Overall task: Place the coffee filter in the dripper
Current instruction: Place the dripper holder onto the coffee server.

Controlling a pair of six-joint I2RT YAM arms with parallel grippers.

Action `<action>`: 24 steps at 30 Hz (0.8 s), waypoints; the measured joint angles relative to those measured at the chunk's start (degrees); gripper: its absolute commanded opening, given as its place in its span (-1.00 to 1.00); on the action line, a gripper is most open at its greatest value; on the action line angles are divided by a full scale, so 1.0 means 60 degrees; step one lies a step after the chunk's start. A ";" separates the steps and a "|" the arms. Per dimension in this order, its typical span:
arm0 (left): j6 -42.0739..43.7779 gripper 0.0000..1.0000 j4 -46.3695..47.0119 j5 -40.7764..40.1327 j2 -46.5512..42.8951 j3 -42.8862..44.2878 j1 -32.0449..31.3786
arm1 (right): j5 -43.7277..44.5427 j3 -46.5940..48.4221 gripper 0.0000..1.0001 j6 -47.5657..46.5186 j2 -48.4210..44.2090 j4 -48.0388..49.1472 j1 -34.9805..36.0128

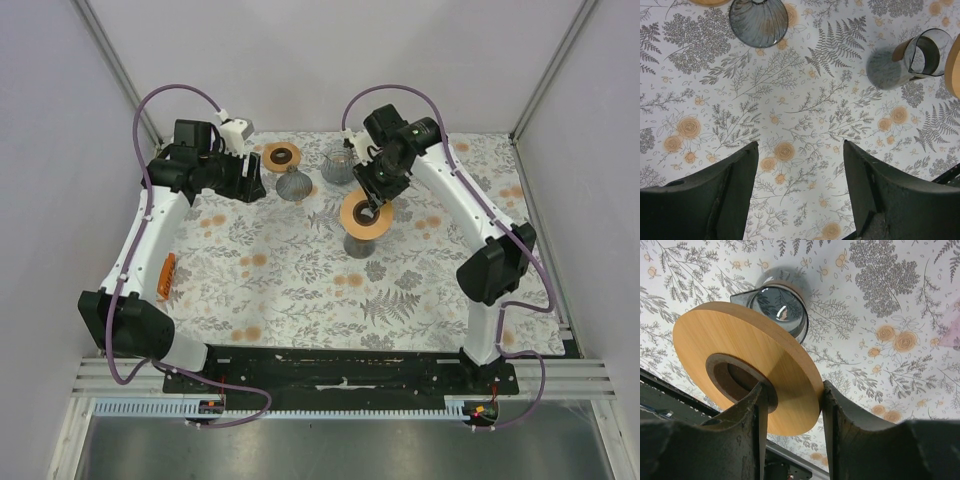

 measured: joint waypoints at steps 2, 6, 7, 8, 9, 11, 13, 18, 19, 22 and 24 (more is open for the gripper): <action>0.0047 0.48 0.0011 -0.0033 0.0004 -0.0004 0.0000 | 0.0000 0.0259 -1.00 -0.0025 0.0302 -0.0044 0.0004; 0.0080 0.48 0.0047 -0.0029 0.0004 -0.0029 0.0000 | -0.0080 0.0816 -1.00 -0.0146 0.0918 -0.0087 -0.0022; 0.0087 0.47 0.0058 -0.0029 0.0004 -0.0047 0.0000 | -0.0127 0.0900 -1.00 -0.0168 0.1042 -0.0098 -0.0036; 0.0098 0.47 0.0073 -0.0029 0.0004 -0.0066 0.0000 | -0.0171 0.0969 -1.00 -0.0182 0.1162 -0.0098 -0.0051; 0.0106 0.47 0.0102 -0.0029 0.0004 -0.0095 0.0000 | -0.0200 0.1024 -0.98 -0.0197 0.1268 -0.0102 -0.0066; 0.0131 0.47 0.0117 -0.0033 0.0004 -0.0142 0.0000 | -0.0262 0.1064 -0.87 -0.0226 0.1472 -0.0113 -0.0117; 0.0135 0.47 0.0124 -0.0044 0.0004 -0.0157 0.0000 | -0.0280 0.1086 -0.73 -0.0251 0.1632 -0.0124 -0.0168; 0.0138 0.47 0.0135 -0.0055 0.0004 -0.0157 0.0000 | -0.0291 0.1115 -0.21 -0.0277 0.1942 -0.0142 -0.0317; 0.0138 0.47 0.0135 -0.0051 0.0004 -0.0157 0.0000 | -0.0302 0.1137 -0.12 -0.0280 0.2000 -0.0146 -0.0357; 0.0138 0.47 0.0135 -0.0051 0.0004 -0.0157 0.0000 | -0.0426 0.1151 0.12 -0.0302 0.2065 -0.0164 -0.0412; 0.0138 0.47 0.0135 -0.0051 0.0004 -0.0157 0.0000 | -0.0441 0.1151 0.22 -0.0346 0.2073 -0.0168 -0.0426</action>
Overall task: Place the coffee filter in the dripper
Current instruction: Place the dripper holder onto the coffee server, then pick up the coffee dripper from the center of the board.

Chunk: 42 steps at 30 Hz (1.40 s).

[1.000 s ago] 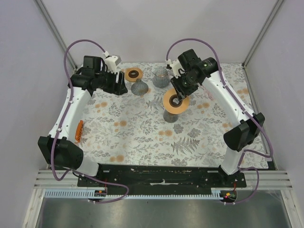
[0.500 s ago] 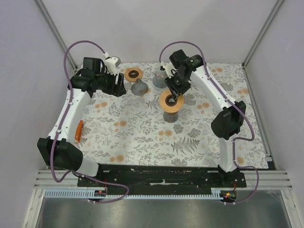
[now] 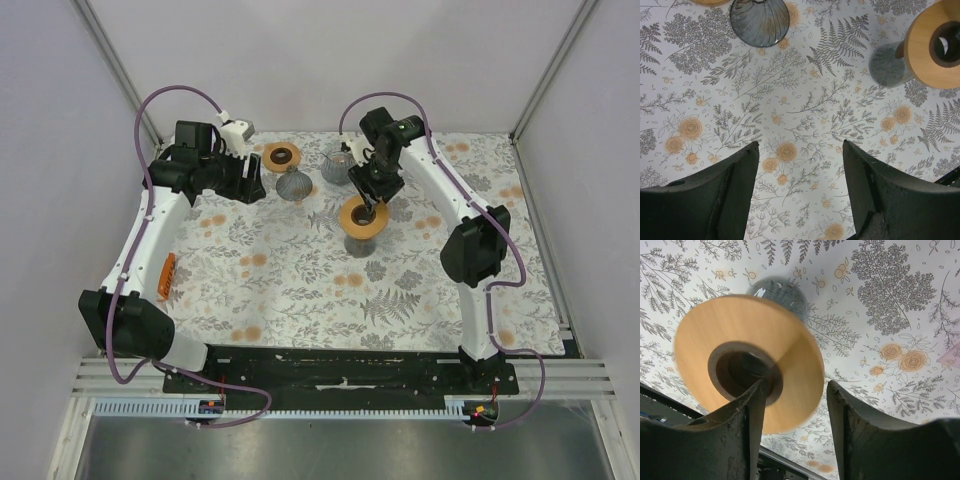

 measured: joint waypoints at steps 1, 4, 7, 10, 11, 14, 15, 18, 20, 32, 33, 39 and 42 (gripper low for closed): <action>0.0000 0.47 0.0004 0.0000 0.0000 0.0000 0.0000 | -0.0015 0.0000 0.31 -0.0015 0.0000 0.0000 0.0000; 0.0000 0.47 0.0004 0.0000 0.0011 0.0000 0.0000 | -0.0098 0.0026 0.39 -0.0095 0.0000 0.0004 0.0000; 0.0000 0.47 0.0004 0.0004 0.0033 0.0000 0.0000 | -0.0189 0.0095 0.43 -0.0146 0.0000 0.0025 -0.0011; 0.0000 0.47 0.0004 0.0004 0.0066 0.0000 0.0000 | -0.0259 0.0142 0.44 -0.0175 -0.0004 0.0084 -0.0062; 0.0000 0.47 0.0007 0.0007 0.0080 0.0000 0.0000 | -0.0273 0.0142 0.44 -0.0182 -0.0011 0.0120 -0.0098; 0.0000 0.46 0.0007 0.0007 0.0153 0.0000 0.0000 | -0.0317 0.0135 0.47 -0.0197 -0.0102 0.0313 -0.0280; 0.0000 0.46 0.0007 0.0007 0.0193 0.0000 0.0000 | -0.0353 0.0073 0.48 -0.0197 -0.0208 0.0452 -0.0379; 0.0000 0.45 0.0015 0.0007 0.0339 0.0000 0.0000 | -0.0379 -0.0397 0.54 -0.0153 -0.0794 0.0969 -0.0729; 0.0000 0.45 0.0018 0.0007 0.0415 0.0000 0.0000 | -0.0262 -0.1038 0.60 -0.0022 -0.1457 0.1566 -0.1115; 0.0000 0.44 0.0029 0.0018 0.0550 0.0000 0.0000 | 0.1308 -0.7140 0.70 0.3344 -0.4390 0.7435 -0.3486; 0.0000 0.44 0.0029 0.0018 0.0550 0.0000 0.0000 | 0.1297 -0.7282 0.68 0.3588 -0.4218 0.7657 -0.3519; 0.0000 0.44 0.0029 0.0018 0.0550 0.0000 0.0000 | 0.1381 -0.7162 0.46 0.4696 -0.2546 0.8878 -0.3938; 0.0000 0.43 0.0029 0.0011 0.0546 0.0000 0.0000 | 0.1410 -0.6772 0.07 0.4870 -0.1676 0.9092 -0.4156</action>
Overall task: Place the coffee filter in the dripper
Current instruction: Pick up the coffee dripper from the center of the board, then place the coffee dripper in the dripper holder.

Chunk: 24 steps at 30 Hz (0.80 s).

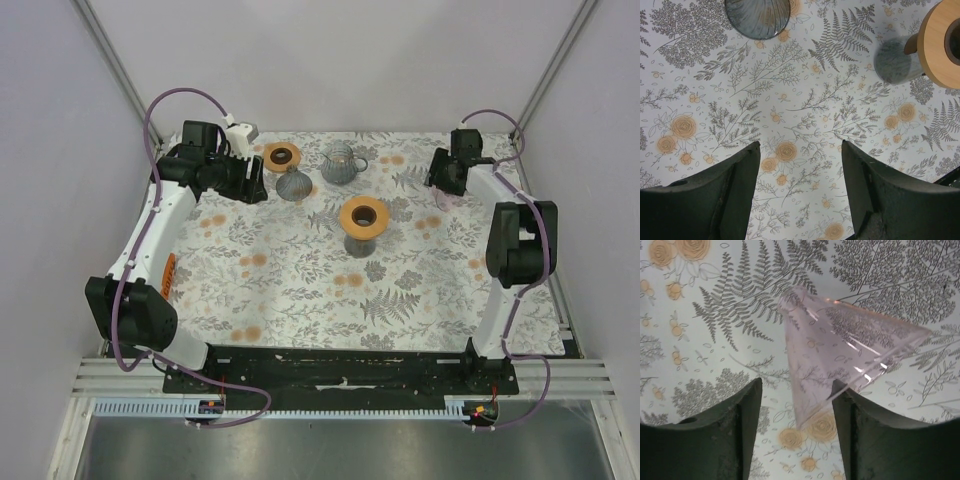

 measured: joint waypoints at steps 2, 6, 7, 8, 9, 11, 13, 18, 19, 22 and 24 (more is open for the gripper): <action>0.0000 0.43 0.0000 -0.0022 -0.0011 -0.0011 0.0000 | -0.0040 0.0240 -0.56 -0.0015 0.0452 0.0142 -0.0109; 0.0000 0.43 0.0000 -0.0102 -0.0080 -0.0044 0.0000 | -0.0120 0.0459 -1.00 -0.0284 0.0732 0.0430 -0.0182; 0.0000 0.43 0.0000 -0.0142 -0.0091 -0.0044 0.0000 | -0.0127 0.0470 -1.00 -0.0382 0.0685 0.0484 -0.0182; 0.0000 0.43 0.0004 -0.0160 -0.0098 -0.0044 0.0000 | -0.0127 0.0470 -1.00 -0.0506 0.0619 0.0484 -0.0182; 0.0000 0.43 0.0000 -0.0164 -0.0106 -0.0044 0.0000 | -0.0117 0.0448 -1.00 -0.0732 0.0535 0.0474 -0.0178; 0.0000 0.43 -0.0004 -0.0168 -0.0106 -0.0044 0.0000 | -0.0117 0.0375 -1.00 -0.1330 0.0211 0.0397 -0.0149; 0.0000 0.43 -0.0033 -0.0168 -0.0106 -0.0011 0.0000 | -0.0138 0.0197 -1.00 -0.2076 -0.0350 0.0379 -0.0087; 0.0000 0.43 -0.0328 0.0011 -0.0106 0.0652 0.0000 | 0.0022 -0.0284 -1.00 -0.5118 -0.2943 0.0459 0.0688; -0.0004 0.43 -0.0375 0.0098 -0.0106 0.0823 0.0000 | 0.0117 -0.0353 -1.00 -0.5912 -0.3515 0.0583 0.1067; -0.0007 0.43 -0.0503 0.0412 -0.0106 0.1395 -0.0004 | 0.0408 -0.0601 -1.00 -0.8247 -0.4987 0.1162 0.2677; -0.0007 0.43 -0.0535 0.0605 -0.0106 0.1810 -0.0033 | 0.0251 -0.0892 -1.00 -0.9996 -0.5788 0.1432 0.3938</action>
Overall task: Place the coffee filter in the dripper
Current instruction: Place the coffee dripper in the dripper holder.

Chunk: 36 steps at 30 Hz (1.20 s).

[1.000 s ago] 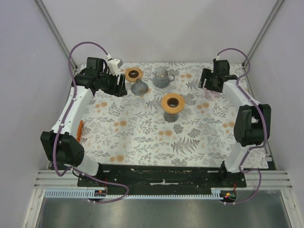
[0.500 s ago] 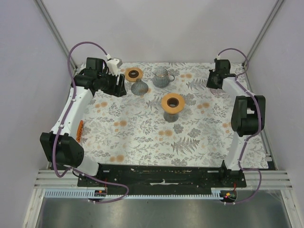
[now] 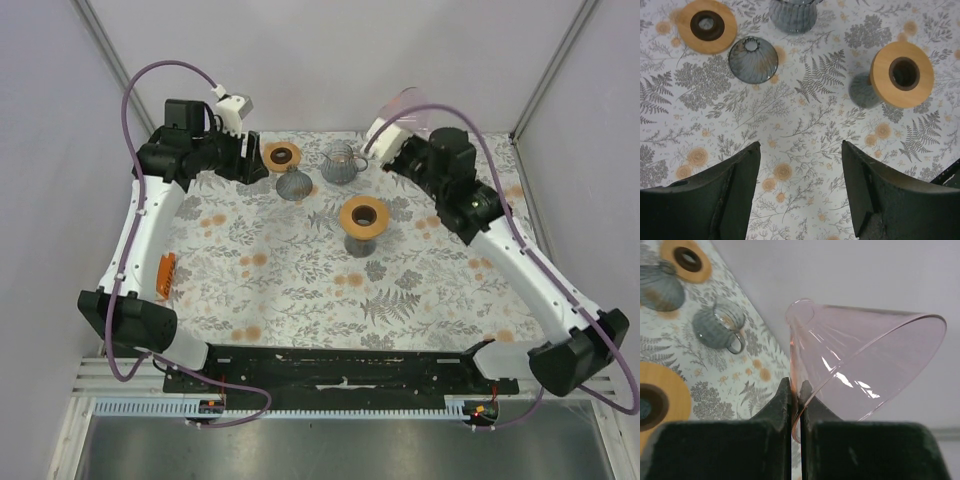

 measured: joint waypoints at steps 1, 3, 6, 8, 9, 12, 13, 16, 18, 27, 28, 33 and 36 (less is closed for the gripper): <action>0.0000 0.44 -0.0015 0.0058 0.0000 0.0153 -0.0018 | -0.0062 -0.0204 -1.00 -0.0707 -0.0288 0.0080 0.0477; -0.0004 0.44 -0.0117 0.0262 0.0000 0.0554 -0.0076 | -0.0091 -0.0769 -1.00 -0.2215 -0.0787 0.0142 0.1421; -0.0011 0.50 -0.0284 0.0568 -0.0004 0.1155 -0.0164 | 0.0419 -0.1563 -1.00 -0.4135 -0.0962 0.0193 0.2714; -0.0047 0.56 -0.0415 0.0772 -0.0007 0.1603 -0.0262 | 0.0973 -0.1851 -1.00 -0.5129 -0.0692 0.0186 0.3508; -0.0076 0.58 -0.0455 0.0809 -0.0026 0.1789 -0.0346 | 0.1330 -0.1927 -1.00 -0.5614 -0.0463 0.0193 0.3909; -0.0149 0.64 -0.0525 0.0845 -0.0102 0.2087 -0.0794 | 0.2237 -0.2018 -1.00 -0.6670 0.0135 0.0331 0.4696; -0.0164 0.66 -0.0550 0.0801 -0.0117 0.2127 -0.1035 | 0.2561 -0.2047 -1.00 -0.7027 0.0335 0.0408 0.4932; -0.0164 0.66 -0.0627 0.0342 -0.0098 0.2113 -0.1778 | 0.3268 -0.2106 -1.00 -0.7628 0.0732 0.0597 0.5373; -0.0164 0.63 -0.0699 -0.0149 -0.0066 0.2018 -0.2171 | 0.3512 -0.2106 -1.00 -0.7810 0.0831 0.0707 0.5570; -0.0149 -0.96 -0.0973 -0.1395 0.0382 0.1264 -0.2998 | 0.3854 -0.2171 -1.00 -0.8222 0.0980 0.1045 0.5905; -0.0200 -0.96 -0.0936 -0.1606 0.0419 0.1257 -0.3093 | 0.3858 -0.2186 -0.82 -0.8196 0.1005 0.1045 0.5912; -0.0463 -0.96 -0.0914 -0.1781 0.0506 0.1249 -0.2947 | 0.3340 -0.2146 0.36 -0.7198 0.0878 0.1151 0.5985; -0.0663 -0.96 -0.0965 -0.1643 0.0612 0.1249 -0.2637 | 0.2761 -0.2065 0.71 -0.5814 0.0372 0.1137 0.5978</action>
